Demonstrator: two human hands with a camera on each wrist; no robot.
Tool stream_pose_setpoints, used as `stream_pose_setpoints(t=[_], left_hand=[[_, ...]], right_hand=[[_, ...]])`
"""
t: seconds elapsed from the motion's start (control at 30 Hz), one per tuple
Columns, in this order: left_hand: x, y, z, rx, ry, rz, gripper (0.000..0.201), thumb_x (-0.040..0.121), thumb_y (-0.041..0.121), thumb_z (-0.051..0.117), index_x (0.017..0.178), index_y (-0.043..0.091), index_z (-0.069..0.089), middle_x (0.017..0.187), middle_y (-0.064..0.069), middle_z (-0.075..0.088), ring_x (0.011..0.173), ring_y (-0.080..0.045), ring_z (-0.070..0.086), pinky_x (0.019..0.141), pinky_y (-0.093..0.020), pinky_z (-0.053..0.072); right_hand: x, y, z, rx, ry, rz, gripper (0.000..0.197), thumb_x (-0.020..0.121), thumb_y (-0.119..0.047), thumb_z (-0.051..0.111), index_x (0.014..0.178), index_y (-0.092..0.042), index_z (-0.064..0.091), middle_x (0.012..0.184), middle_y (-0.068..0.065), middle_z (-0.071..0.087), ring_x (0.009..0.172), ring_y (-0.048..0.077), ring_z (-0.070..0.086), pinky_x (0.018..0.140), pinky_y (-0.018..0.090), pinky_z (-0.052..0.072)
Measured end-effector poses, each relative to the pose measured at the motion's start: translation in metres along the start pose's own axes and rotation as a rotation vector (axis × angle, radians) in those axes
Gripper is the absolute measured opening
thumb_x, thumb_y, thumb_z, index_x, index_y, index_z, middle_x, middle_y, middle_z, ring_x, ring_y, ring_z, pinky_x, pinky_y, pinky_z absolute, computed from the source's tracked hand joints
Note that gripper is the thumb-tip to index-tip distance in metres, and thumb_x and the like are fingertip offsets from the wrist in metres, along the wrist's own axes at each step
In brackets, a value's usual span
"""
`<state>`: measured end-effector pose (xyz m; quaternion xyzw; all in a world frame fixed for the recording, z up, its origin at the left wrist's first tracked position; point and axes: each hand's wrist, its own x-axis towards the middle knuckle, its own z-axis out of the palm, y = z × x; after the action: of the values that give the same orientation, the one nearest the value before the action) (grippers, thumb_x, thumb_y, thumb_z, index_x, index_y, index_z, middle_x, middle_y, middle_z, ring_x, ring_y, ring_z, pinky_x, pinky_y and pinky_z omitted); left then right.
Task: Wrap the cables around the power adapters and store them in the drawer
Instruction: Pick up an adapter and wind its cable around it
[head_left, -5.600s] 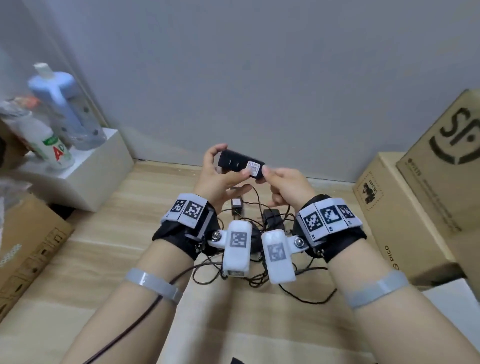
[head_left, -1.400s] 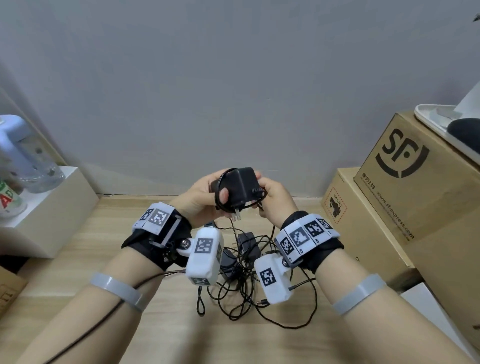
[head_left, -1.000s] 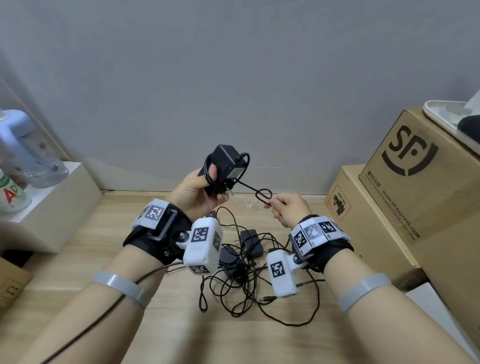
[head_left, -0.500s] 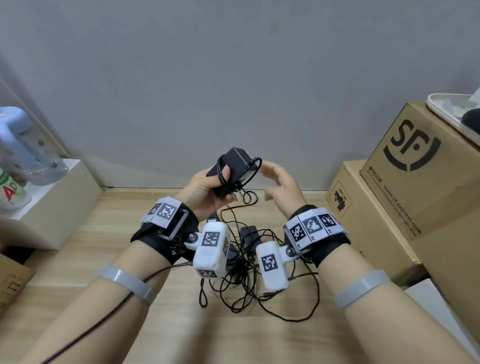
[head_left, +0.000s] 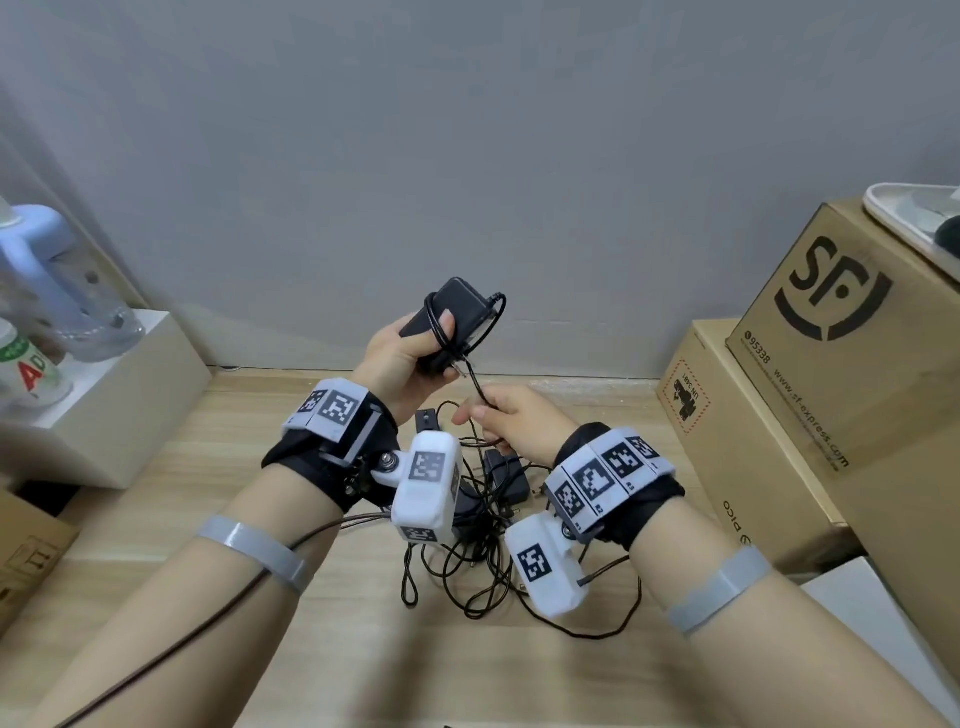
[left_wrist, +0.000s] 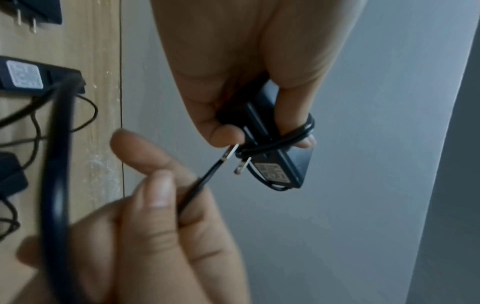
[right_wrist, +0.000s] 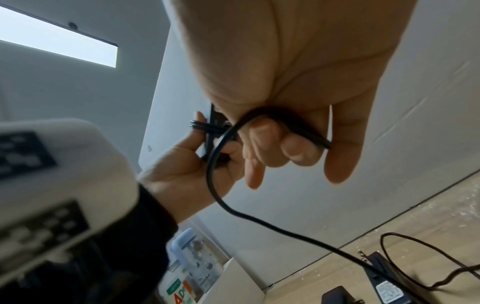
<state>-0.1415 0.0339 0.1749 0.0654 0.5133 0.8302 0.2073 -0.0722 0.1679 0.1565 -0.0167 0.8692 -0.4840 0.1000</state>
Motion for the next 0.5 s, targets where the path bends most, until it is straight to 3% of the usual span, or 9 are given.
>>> stream_pose_setpoints(t=[0.17, 0.33, 0.5], left_hand=[[0.001, -0.007, 0.001, 0.204, 0.082, 0.033, 0.017, 0.085, 0.010, 0.062, 0.099, 0.011, 0.054, 0.075, -0.001, 0.056, 0.060, -0.012, 0.052, 0.049, -0.021, 0.044], [0.004, -0.008, -0.004, 0.365, 0.150, 0.099, 0.023, 0.082, 0.003, 0.064, 0.097, 0.014, 0.050, 0.087, -0.001, 0.055, 0.067, -0.014, 0.054, 0.055, -0.022, 0.047], [0.006, -0.006, -0.017, 0.367, 0.201, 0.083, 0.022, 0.083, 0.004, 0.064, 0.091, 0.019, 0.050, 0.087, 0.000, 0.055, 0.067, -0.013, 0.055, 0.054, -0.021, 0.048]], right_hand=[[-0.004, -0.012, 0.003, -0.018, -0.049, -0.006, 0.025, 0.096, -0.011, 0.040, 0.105, -0.006, 0.063, 0.064, -0.010, 0.044, 0.061, 0.005, 0.042, 0.054, 0.019, 0.039], [-0.008, -0.017, -0.001, -0.059, -0.080, -0.049, 0.018, 0.091, -0.003, 0.047, 0.102, -0.006, 0.062, 0.071, -0.014, 0.049, 0.065, 0.003, 0.047, 0.064, 0.017, 0.041], [-0.012, -0.015, 0.002, 0.122, -0.133, 0.017, 0.020, 0.092, 0.003, 0.043, 0.085, -0.014, 0.051, 0.077, 0.003, 0.050, 0.065, 0.013, 0.059, 0.062, 0.022, 0.054]])
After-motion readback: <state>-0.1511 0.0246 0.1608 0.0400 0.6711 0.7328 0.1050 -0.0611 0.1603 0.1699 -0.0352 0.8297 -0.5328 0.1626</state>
